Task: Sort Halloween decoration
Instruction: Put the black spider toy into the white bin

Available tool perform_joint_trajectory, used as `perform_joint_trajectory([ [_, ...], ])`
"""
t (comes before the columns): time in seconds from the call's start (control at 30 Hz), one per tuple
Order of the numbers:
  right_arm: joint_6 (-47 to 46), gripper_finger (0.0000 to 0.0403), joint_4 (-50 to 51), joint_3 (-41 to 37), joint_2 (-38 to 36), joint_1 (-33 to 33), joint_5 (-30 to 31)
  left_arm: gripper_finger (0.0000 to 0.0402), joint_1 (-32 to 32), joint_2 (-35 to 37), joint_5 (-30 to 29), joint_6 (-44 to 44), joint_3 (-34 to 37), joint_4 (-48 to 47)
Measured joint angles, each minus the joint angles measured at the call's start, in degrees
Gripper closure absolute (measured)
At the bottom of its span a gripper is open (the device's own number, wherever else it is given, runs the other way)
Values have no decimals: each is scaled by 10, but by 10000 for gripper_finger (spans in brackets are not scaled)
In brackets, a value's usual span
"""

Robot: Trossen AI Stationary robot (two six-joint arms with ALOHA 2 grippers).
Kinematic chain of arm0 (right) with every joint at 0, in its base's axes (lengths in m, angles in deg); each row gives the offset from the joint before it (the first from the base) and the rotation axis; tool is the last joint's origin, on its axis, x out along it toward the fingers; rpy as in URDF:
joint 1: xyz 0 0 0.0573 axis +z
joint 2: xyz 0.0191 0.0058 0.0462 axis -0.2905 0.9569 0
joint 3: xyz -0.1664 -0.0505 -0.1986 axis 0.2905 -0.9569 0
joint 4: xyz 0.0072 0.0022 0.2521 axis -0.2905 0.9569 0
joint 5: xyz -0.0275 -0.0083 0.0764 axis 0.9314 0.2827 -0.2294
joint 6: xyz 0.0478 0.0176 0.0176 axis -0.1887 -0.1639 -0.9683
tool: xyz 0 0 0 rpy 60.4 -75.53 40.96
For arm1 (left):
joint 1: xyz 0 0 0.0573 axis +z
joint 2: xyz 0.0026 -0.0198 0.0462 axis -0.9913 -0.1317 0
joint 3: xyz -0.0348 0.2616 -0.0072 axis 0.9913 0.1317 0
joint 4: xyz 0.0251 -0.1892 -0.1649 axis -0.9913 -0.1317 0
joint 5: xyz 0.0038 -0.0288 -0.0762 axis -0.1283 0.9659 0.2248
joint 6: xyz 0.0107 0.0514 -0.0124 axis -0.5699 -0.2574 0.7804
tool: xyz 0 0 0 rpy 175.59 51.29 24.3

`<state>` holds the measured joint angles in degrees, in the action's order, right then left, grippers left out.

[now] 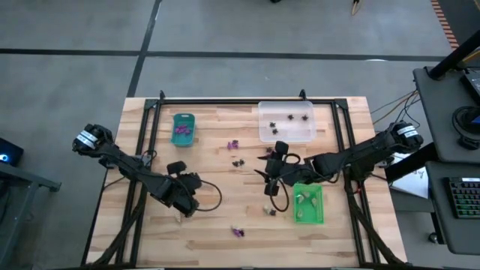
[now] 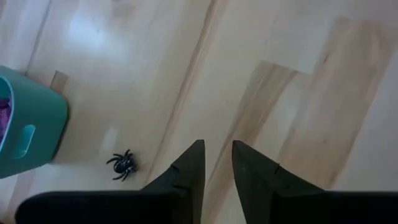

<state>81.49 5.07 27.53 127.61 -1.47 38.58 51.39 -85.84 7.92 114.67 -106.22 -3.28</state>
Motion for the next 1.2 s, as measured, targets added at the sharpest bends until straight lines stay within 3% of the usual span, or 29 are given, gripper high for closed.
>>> perform_joint_trajectory([
  [0.2,51,200,1,-18,-3,-16,-15,373,45,76,1,-28,65,108],
  [0.37,83,200,-5,-34,-4,-66,-73,399,68,152,57,-25,141,176],
  [0.63,49,200,-41,-45,-4,-149,-186,396,100,232,57,101,224,176],
  [0.87,2,200,-47,-45,-4,-158,-193,377,134,220,32,140,235,170],
  [1.2,-32,200,-49,-45,-3,-158,-193,299,172,156,14,148,207,111],
])
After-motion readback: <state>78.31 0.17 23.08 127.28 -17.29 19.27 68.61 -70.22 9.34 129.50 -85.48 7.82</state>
